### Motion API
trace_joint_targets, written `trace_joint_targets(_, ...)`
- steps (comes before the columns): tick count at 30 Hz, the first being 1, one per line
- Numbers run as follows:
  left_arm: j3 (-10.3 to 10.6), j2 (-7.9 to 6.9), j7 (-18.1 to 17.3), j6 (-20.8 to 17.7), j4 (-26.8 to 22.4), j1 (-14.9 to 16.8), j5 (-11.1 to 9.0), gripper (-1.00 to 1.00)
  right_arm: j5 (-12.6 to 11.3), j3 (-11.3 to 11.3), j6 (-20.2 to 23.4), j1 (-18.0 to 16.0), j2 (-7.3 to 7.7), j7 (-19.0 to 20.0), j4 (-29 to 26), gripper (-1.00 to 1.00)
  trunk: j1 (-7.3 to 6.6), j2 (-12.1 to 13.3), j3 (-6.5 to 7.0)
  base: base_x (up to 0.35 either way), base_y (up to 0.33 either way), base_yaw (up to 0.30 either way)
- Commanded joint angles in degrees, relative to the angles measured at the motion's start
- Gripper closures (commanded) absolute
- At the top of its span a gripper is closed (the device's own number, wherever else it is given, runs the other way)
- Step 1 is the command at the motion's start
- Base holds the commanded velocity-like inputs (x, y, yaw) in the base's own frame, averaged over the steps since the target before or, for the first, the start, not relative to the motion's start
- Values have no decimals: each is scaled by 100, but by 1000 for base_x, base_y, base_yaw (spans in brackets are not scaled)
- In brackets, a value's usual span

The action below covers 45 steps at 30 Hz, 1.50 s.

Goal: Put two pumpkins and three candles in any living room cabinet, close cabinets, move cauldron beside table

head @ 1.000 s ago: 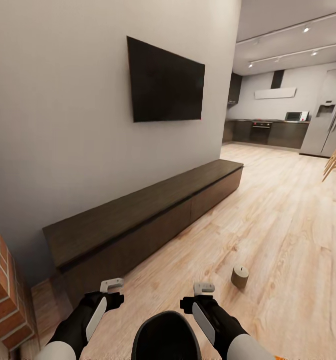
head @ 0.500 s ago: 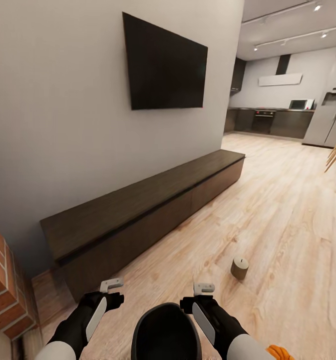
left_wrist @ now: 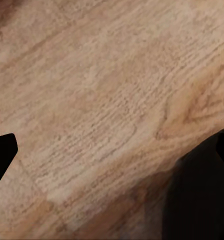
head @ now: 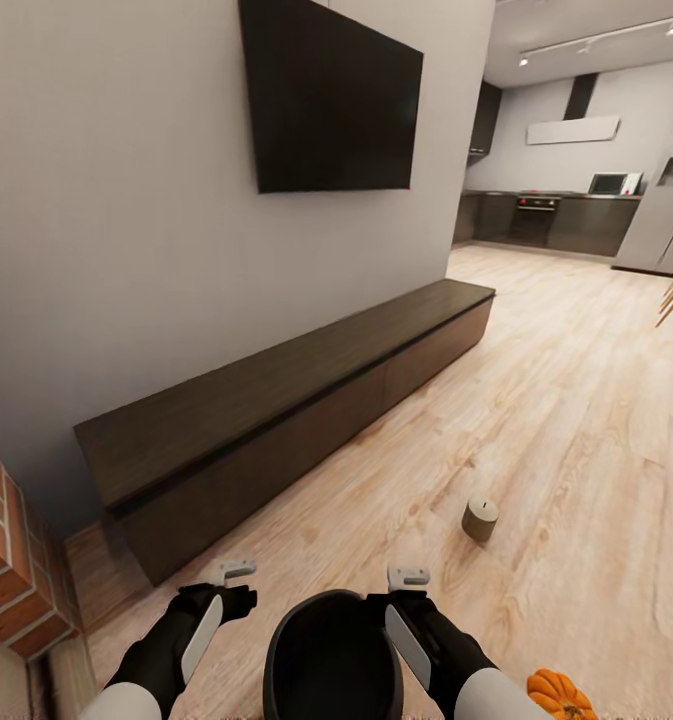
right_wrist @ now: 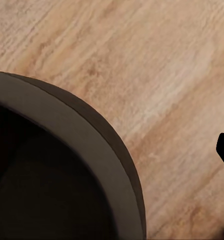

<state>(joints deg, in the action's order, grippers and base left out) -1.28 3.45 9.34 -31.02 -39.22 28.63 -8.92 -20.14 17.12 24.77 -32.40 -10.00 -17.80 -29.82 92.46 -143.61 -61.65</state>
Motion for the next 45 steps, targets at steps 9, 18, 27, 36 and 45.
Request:
trace_joint_targets(9,583,287,-6,-26,-7,1,-89,-100,-43,19,19,-3,0,-47,-5,-100,22,-15,-206,0,0,0)
trace_joint_targets(18,678,333,-11,-27,-7,-4,-92,-100,-43,19,19,-3,0,-43,1,-100,45,-27,-405,0,0,0)
trace_joint_targets(27,937,381,-19,-35,-23,-7,-100,-100,-43,19,19,-3,0,-40,2,-100,50,-29,-449,0,0,0)
trace_joint_targets(36,971,384,-38,-54,-67,-7,-107,-100,-43,19,19,-3,0,-39,2,-100,50,-29,-449,0,0,0)
trace_joint_targets(45,934,330,-524,-69,-105,-7,-107,-100,-43,19,19,-3,0,-39,2,-100,50,-29,-449,0,0,0)
